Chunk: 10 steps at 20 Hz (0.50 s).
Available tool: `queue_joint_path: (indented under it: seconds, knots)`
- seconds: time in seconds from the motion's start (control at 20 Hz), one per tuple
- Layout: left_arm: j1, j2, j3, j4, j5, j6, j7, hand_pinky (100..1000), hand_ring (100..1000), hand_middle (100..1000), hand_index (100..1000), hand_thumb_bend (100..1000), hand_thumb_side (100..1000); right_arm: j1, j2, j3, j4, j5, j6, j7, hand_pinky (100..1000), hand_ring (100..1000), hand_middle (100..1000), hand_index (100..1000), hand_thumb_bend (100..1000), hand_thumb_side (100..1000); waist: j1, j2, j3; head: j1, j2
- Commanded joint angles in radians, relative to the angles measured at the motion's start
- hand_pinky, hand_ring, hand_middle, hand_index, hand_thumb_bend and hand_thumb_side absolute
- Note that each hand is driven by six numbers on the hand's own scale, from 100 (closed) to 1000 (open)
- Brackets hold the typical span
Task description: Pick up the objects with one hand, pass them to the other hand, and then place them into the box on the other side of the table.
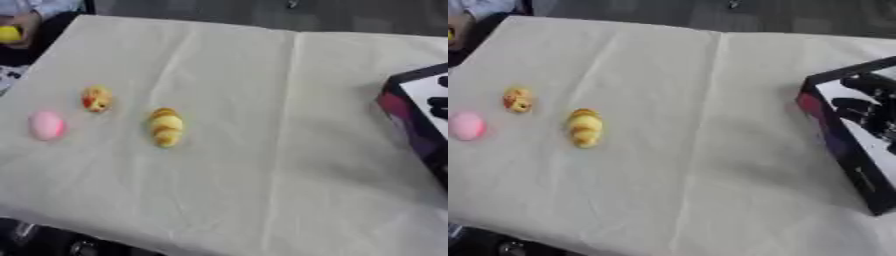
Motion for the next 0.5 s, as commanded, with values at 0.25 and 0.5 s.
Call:
queue_joint_path:
  seconds: [0.25, 0.5]
  knots:
    - [-0.032, 0.024, 0.001, 0.006, -0.008, -0.021, -0.04, 901, 873, 797, 837, 792, 211, -0.007, -0.027, 0.001, -0.018, 0.008, -0.005, 0.008, 1000, 949, 1000, 1000, 100, 544, 0.009, -0.004, 0.0, 0.018, -0.001]
    - [-0.048, 0.011, -0.004, 0.006, -0.008, -0.024, -0.048, 899, 871, 794, 834, 786, 217, -0.005, -0.027, 0.003, -0.016, 0.013, -0.008, 0.013, 1000, 949, 1000, 1000, 100, 544, 0.008, -0.005, 0.0, 0.036, -0.001]
